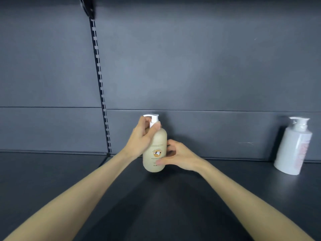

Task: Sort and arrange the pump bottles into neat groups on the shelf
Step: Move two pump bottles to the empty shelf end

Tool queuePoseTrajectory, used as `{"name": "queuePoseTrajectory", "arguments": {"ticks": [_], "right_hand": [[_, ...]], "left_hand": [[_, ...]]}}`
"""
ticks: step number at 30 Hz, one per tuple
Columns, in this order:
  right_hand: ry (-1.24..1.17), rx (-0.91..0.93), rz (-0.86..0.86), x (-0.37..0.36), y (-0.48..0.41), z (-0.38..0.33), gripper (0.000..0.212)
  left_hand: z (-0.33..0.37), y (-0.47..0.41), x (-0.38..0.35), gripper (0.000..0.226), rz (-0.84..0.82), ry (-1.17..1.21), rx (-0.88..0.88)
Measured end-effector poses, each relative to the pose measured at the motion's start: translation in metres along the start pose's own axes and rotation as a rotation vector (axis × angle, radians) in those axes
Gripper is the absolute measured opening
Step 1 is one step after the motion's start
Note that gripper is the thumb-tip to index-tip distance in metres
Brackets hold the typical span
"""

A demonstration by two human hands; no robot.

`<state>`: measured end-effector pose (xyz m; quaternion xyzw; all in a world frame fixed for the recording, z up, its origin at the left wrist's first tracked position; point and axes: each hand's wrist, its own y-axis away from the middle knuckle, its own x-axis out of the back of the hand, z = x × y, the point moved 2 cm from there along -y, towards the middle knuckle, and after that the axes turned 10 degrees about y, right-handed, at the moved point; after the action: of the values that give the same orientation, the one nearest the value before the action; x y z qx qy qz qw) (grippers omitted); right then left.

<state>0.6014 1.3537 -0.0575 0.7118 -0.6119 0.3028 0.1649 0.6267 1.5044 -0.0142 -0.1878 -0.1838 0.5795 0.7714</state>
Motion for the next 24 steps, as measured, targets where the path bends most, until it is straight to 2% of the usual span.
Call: {"name": "queuePoseTrajectory", "arguments": {"ticks": [5, 9, 16, 20, 24], "right_hand": [[0.060, -0.027, 0.060, -0.015, -0.023, 0.000, 0.059], [0.072, -0.036, 0.074, -0.024, -0.032, 0.003, 0.056], [0.108, -0.027, 0.084, -0.031, -0.037, 0.005, 0.056], [0.149, -0.035, 0.080, -0.032, -0.037, 0.006, 0.060], [0.178, -0.046, 0.067, -0.034, -0.036, 0.005, 0.064]], "left_hand": [[-0.013, -0.011, 0.019, 0.005, -0.064, 0.105, 0.019], [-0.024, -0.017, 0.030, 0.020, -0.068, 0.110, 0.038], [-0.035, -0.028, 0.045, 0.021, -0.078, 0.073, 0.043], [-0.038, -0.030, 0.046, 0.034, -0.074, 0.045, 0.046], [-0.040, -0.028, 0.046, 0.020, -0.088, 0.016, 0.068]]}}
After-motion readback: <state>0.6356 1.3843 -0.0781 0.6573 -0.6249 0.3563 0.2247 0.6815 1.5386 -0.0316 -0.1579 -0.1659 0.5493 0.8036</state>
